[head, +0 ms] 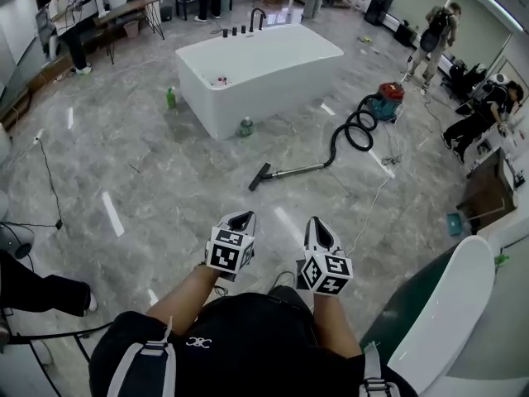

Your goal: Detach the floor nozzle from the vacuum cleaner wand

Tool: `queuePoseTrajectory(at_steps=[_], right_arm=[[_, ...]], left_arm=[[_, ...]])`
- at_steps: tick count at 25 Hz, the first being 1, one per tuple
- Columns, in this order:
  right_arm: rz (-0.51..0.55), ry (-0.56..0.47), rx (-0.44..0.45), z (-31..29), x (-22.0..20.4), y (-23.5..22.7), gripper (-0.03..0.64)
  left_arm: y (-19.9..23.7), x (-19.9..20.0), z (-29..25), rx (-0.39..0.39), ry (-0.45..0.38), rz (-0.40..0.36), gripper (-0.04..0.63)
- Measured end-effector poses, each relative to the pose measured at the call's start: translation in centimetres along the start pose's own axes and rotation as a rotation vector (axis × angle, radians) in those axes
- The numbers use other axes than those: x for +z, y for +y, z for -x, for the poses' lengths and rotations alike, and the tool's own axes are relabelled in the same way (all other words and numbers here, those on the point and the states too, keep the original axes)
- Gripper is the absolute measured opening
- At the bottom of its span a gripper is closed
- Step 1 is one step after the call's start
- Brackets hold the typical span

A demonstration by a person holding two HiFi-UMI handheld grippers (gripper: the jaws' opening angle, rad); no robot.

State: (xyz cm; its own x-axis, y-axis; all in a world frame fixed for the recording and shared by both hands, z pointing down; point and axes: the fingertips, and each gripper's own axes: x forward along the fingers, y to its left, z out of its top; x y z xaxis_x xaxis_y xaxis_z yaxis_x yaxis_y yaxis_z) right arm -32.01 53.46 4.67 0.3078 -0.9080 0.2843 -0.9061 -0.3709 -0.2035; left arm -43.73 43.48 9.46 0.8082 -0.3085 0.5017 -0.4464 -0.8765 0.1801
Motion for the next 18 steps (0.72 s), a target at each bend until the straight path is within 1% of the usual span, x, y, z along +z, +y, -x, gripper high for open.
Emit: queuePoseTrajectory(at_steps=[5, 11, 14, 16, 18], right_arm=[[0.010, 0.000, 0.029, -3.5, 1.2, -2.5, 0.008], [-0.011, -0.029, 0.055, -6.1, 5.4, -7.7, 0.008], [-0.028, -0.037, 0.063, -7.1, 6.7, -11.3, 0.007], [-0.025, -0.045, 0.066, -7.8, 7.4, -13.6, 0.007], [-0.019, -0.050, 0.070, -8.5, 8.1, -15.9, 0.008]], left_arm=[[0.5, 1.6, -3.8, 0.023, 0.015, 0.015, 0.002], [-1.7, 6.6, -8.4, 0.047, 0.001, -0.015, 0.002], [-4.0, 9.4, -10.9, 0.047, -0.048, -0.040, 0.002], [-5.5, 11.1, -12.8, 0.045, -0.079, -0.065, 0.002], [-6.8, 12.6, -14.8, 0.057, -0.102, -0.073, 0.002]])
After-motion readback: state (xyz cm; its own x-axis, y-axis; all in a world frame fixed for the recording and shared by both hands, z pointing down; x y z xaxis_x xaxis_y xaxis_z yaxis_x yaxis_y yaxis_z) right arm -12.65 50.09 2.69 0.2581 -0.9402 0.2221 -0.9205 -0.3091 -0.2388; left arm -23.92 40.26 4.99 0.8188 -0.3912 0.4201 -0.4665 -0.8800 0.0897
